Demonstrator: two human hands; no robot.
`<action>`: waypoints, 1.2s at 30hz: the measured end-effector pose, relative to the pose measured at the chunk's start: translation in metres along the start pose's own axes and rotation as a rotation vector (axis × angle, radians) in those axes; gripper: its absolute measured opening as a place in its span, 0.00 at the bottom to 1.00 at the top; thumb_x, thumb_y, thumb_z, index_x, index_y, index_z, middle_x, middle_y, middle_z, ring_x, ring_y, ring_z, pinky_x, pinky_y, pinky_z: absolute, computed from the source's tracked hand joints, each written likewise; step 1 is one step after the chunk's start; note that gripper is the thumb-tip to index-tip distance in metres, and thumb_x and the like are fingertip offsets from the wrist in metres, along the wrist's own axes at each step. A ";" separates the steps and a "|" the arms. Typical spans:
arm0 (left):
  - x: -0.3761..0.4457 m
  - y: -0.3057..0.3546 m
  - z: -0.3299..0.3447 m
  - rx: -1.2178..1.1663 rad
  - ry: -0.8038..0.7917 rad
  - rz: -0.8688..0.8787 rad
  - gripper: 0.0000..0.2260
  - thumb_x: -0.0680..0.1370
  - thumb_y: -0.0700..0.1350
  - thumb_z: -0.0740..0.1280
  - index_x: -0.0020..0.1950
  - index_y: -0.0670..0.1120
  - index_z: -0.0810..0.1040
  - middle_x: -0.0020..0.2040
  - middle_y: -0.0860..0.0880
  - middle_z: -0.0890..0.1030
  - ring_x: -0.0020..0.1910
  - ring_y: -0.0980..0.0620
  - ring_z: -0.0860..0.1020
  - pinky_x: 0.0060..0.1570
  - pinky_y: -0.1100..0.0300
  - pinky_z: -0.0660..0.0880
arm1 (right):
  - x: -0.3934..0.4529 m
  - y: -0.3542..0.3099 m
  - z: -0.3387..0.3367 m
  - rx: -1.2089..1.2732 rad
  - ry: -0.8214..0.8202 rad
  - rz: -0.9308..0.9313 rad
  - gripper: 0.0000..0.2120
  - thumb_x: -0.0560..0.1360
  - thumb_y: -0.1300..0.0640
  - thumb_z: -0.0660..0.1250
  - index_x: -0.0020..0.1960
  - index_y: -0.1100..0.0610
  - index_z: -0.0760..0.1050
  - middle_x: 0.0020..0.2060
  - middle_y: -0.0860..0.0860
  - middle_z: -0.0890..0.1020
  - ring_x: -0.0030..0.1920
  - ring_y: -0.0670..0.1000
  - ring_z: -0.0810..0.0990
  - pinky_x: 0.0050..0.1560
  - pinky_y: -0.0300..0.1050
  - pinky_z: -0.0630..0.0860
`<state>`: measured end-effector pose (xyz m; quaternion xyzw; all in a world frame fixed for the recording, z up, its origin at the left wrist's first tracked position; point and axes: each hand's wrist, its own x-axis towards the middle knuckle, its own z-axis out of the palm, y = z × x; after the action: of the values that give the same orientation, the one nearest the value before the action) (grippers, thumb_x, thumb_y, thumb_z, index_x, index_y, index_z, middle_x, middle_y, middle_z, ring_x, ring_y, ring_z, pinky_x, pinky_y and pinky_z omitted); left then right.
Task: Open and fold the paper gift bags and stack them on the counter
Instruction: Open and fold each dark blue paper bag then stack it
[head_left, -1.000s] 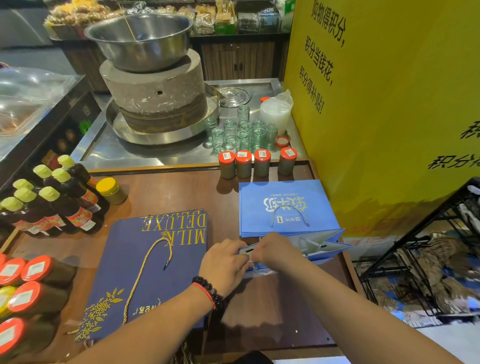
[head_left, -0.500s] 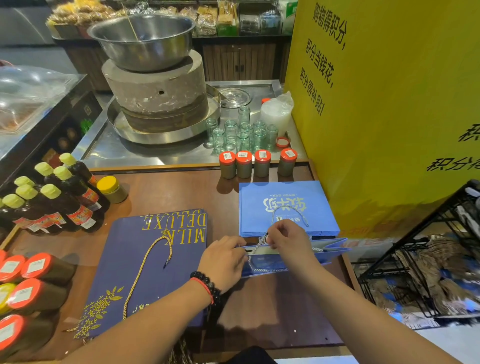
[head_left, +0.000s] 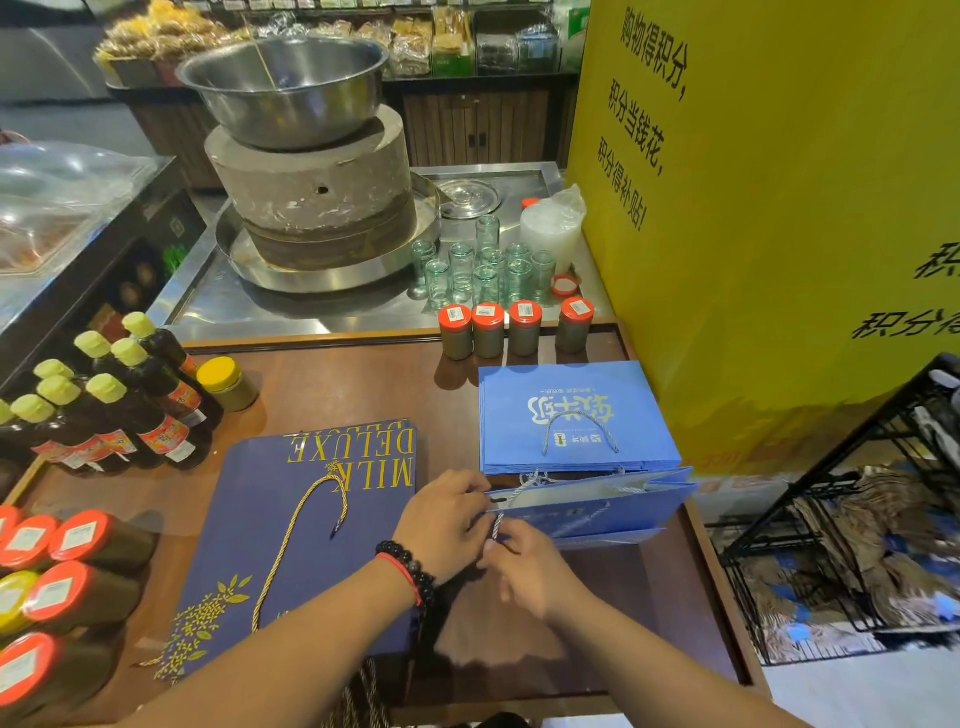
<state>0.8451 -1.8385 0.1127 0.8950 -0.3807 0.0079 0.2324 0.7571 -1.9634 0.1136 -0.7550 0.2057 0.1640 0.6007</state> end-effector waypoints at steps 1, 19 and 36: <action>0.000 0.001 0.000 -0.002 0.006 -0.007 0.08 0.76 0.47 0.66 0.46 0.45 0.84 0.54 0.53 0.79 0.53 0.53 0.75 0.46 0.62 0.71 | -0.001 0.001 0.003 -0.026 -0.005 -0.035 0.09 0.82 0.55 0.59 0.51 0.57 0.75 0.40 0.48 0.80 0.35 0.44 0.75 0.37 0.40 0.72; 0.000 -0.004 0.004 0.066 0.050 -0.021 0.07 0.73 0.49 0.65 0.40 0.48 0.80 0.47 0.55 0.80 0.42 0.53 0.78 0.37 0.56 0.77 | -0.023 -0.020 -0.068 -0.666 0.422 -0.241 0.16 0.74 0.42 0.58 0.50 0.50 0.79 0.48 0.45 0.80 0.52 0.50 0.78 0.48 0.46 0.74; -0.011 0.006 0.006 0.080 0.043 -0.080 0.03 0.70 0.45 0.73 0.40 0.47 0.81 0.46 0.54 0.80 0.40 0.53 0.79 0.33 0.59 0.77 | 0.025 -0.025 -0.154 -0.187 0.128 0.127 0.16 0.75 0.62 0.69 0.60 0.54 0.71 0.34 0.54 0.79 0.29 0.48 0.74 0.31 0.37 0.71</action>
<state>0.8319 -1.8369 0.1082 0.9176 -0.3391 0.0330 0.2046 0.7916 -2.1111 0.1565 -0.8022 0.2746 0.1716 0.5016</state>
